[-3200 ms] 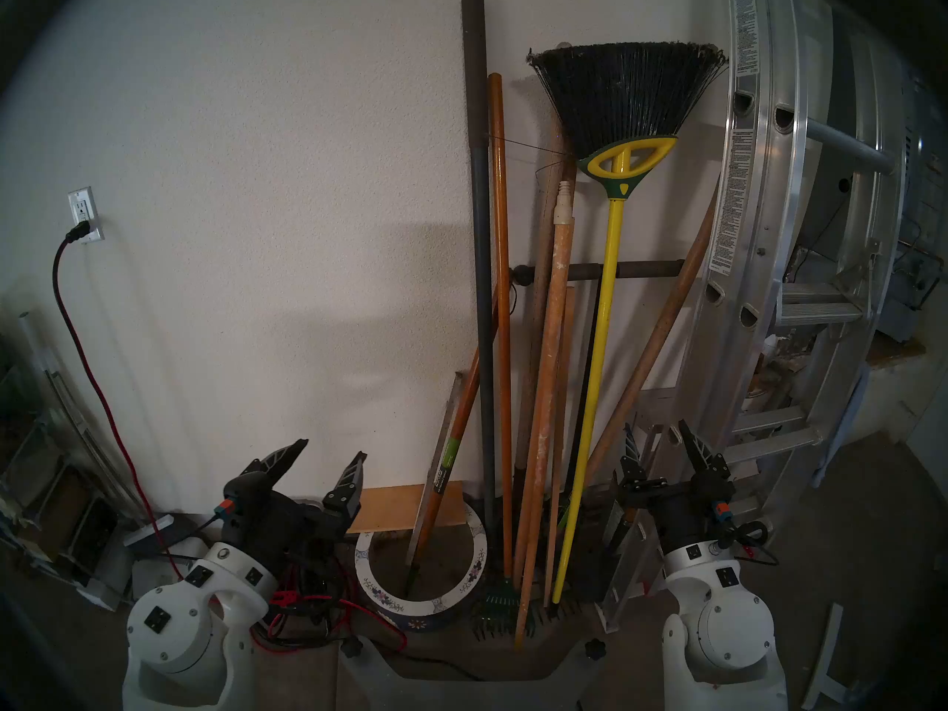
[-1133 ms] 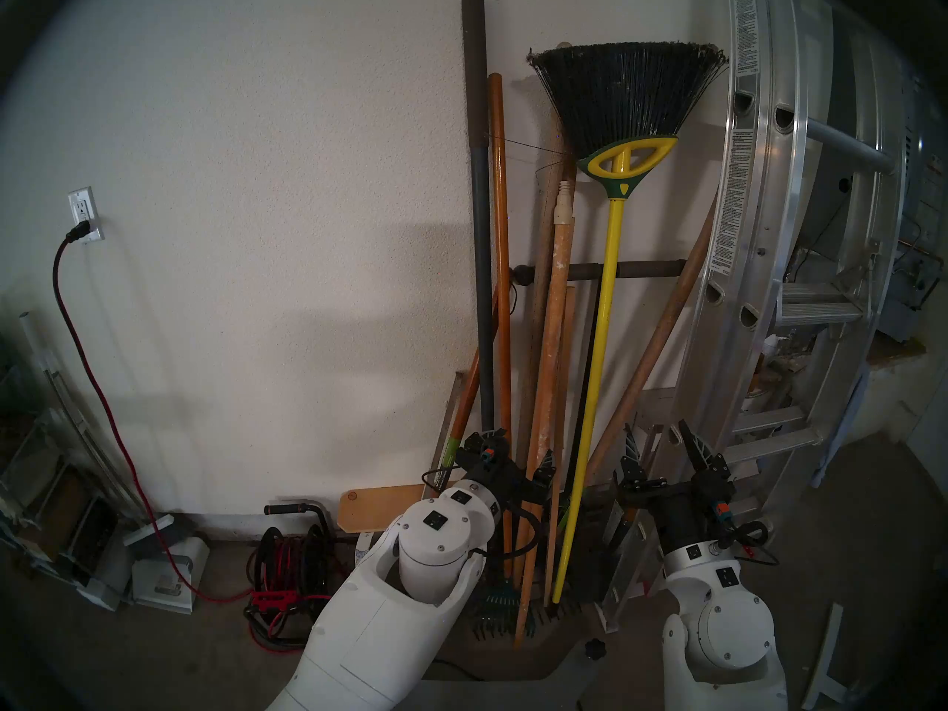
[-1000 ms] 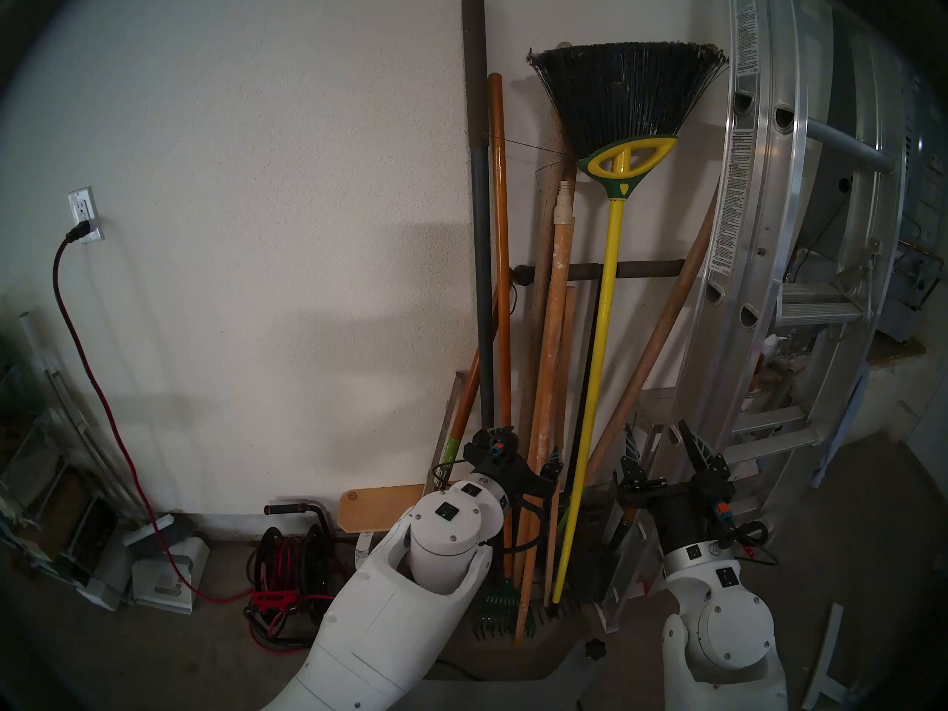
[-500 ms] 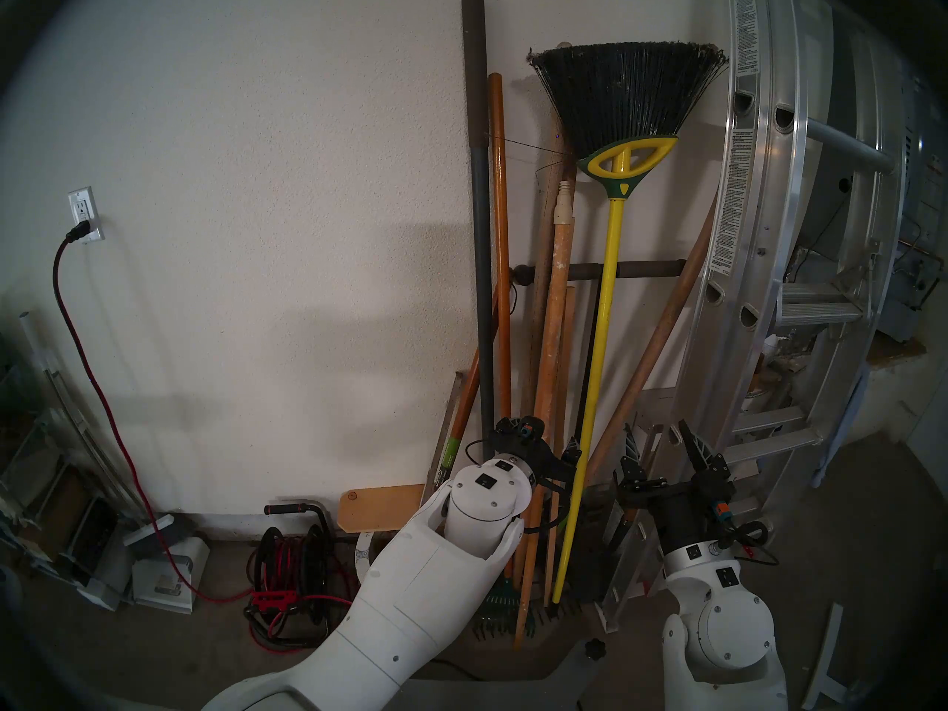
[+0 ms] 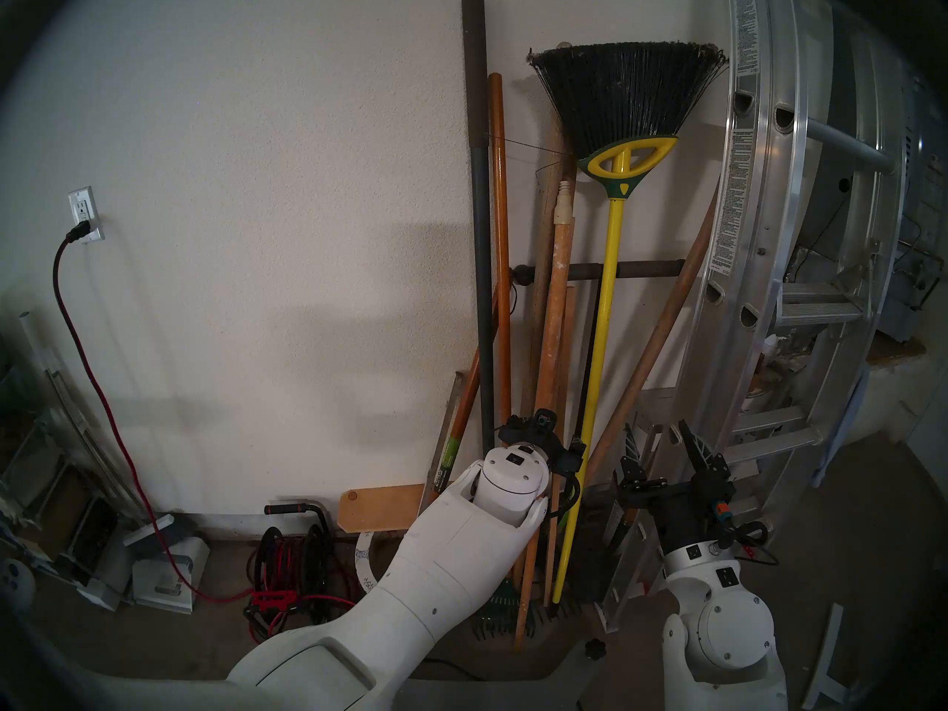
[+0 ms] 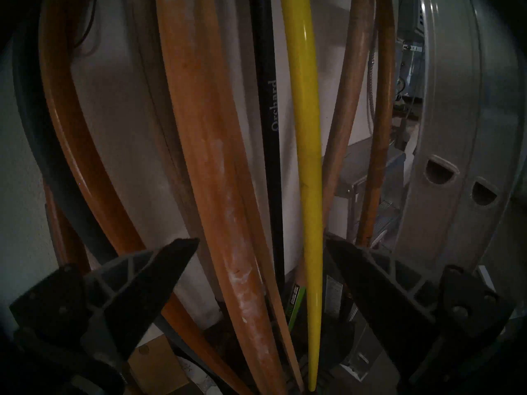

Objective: Put wooden sticks into the pot

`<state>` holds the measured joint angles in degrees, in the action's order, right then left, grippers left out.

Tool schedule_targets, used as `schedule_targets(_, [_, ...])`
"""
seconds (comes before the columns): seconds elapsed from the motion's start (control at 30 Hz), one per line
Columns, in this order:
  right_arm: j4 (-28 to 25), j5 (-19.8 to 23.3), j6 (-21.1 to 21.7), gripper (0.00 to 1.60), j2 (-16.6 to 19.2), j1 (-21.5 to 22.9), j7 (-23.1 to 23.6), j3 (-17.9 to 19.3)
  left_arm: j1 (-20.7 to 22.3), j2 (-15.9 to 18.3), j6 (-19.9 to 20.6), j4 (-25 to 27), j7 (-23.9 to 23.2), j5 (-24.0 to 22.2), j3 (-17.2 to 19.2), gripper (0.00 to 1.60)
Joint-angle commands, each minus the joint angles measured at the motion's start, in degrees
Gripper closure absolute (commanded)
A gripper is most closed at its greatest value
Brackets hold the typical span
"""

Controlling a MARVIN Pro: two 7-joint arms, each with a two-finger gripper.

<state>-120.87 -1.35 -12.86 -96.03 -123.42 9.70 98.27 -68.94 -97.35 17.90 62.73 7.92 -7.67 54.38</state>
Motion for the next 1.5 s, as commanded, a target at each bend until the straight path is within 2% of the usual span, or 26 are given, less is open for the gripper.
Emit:
schedule_targets(0.0, [-0.05,0.03,-0.01,0.00,-0.03,0.02,0.01,-0.06,6.26,-4.53,-0.42,-6.50,2.13,-0.85,0.60,0.00])
schedule_targets(0.17, [-0.05,0.03,-0.01,0.00,-0.03,0.02,0.01,-0.06,9.02,-7.08,-1.02,-12.29,3.47,-1.73,1.77,0.00])
schedule_targets(0.2, [-0.05,0.03,-0.01,0.00,-0.03,0.02,0.01,-0.06,9.46,-7.52,-1.16,-13.24,3.88,-1.85,2.05,1.45])
schedule_targets(0.23, [-0.05,0.04,-0.01,0.00,-0.03,0.02,0.01,-0.06,10.05,-8.17,-1.75,-14.84,3.91,-2.39,2.70,1.60])
schedule_targets(0.43, [-0.06,0.05,-0.02,0.00,-0.04,0.02,0.01,-0.07,11.72,-9.61,-4.57,-19.71,4.91,-3.78,4.68,1.60])
schedule_targets(0.67, [-0.08,0.08,-0.01,0.00,-0.05,0.00,0.02,-0.08,13.94,-10.49,-11.82,-26.84,5.52,-4.84,6.92,1.60])
schedule_targets(0.7, [-0.09,0.09,-0.01,0.00,-0.06,0.00,0.02,-0.08,13.94,-10.44,-13.96,-27.80,5.57,-4.84,7.10,1.60])
schedule_targets(0.73, [-0.09,0.09,0.00,0.00,-0.06,0.00,0.02,-0.08,13.67,-10.23,-13.76,-27.63,5.66,-4.82,7.37,1.60])
schedule_targets(0.77, [-0.09,0.10,0.00,0.00,-0.06,0.00,0.03,-0.08,13.08,-9.87,-15.32,-27.70,5.72,-4.76,7.51,1.60])
schedule_targets(0.8, [-0.09,0.10,0.00,0.00,-0.06,0.00,0.03,-0.08,12.29,-9.40,-15.40,-26.90,5.76,-4.68,7.65,1.60])
schedule_targets(0.87, [-0.10,0.11,0.00,0.00,-0.06,0.00,0.03,-0.08,10.71,-8.53,-18.48,-26.04,5.96,-4.39,7.50,1.60])
schedule_targets(0.97, [-0.09,0.10,0.00,0.00,-0.06,0.00,0.03,-0.08,7.79,-6.78,-20.00,-22.20,6.52,-3.83,7.09,1.60])
schedule_targets(1.0, [-0.09,0.10,0.00,0.00,-0.06,0.00,0.03,-0.08,6.90,-6.26,-22.09,-21.50,6.76,-3.68,6.87,1.60])
schedule_targets(1.03, [-0.09,0.10,0.00,0.00,-0.06,0.00,0.03,-0.08,6.09,-5.83,-21.49,-20.22,6.94,-3.61,6.97,1.60])
schedule_targets(1.1, [-0.09,0.10,0.00,0.00,-0.06,0.00,0.03,-0.08,4.52,-4.42,-24.41,-18.18,7.37,-3.76,5.94,1.60])
schedule_targets(1.13, [-0.09,0.10,0.00,0.00,-0.06,0.00,0.03,-0.08,3.66,-3.22,-24.78,-16.27,7.71,-4.10,4.93,1.60])
schedule_targets(1.2, [-0.09,0.10,0.00,0.00,-0.06,0.00,0.03,-0.08,3.38,-3.69,-25.65,-16.55,8.17,-3.16,5.96,1.60])
schedule_targets(1.47, [-0.08,0.08,-0.01,0.00,-0.05,0.00,0.02,-0.08,-0.76,-0.34,-30.08,-10.04,9.68,-2.83,3.93,1.60])
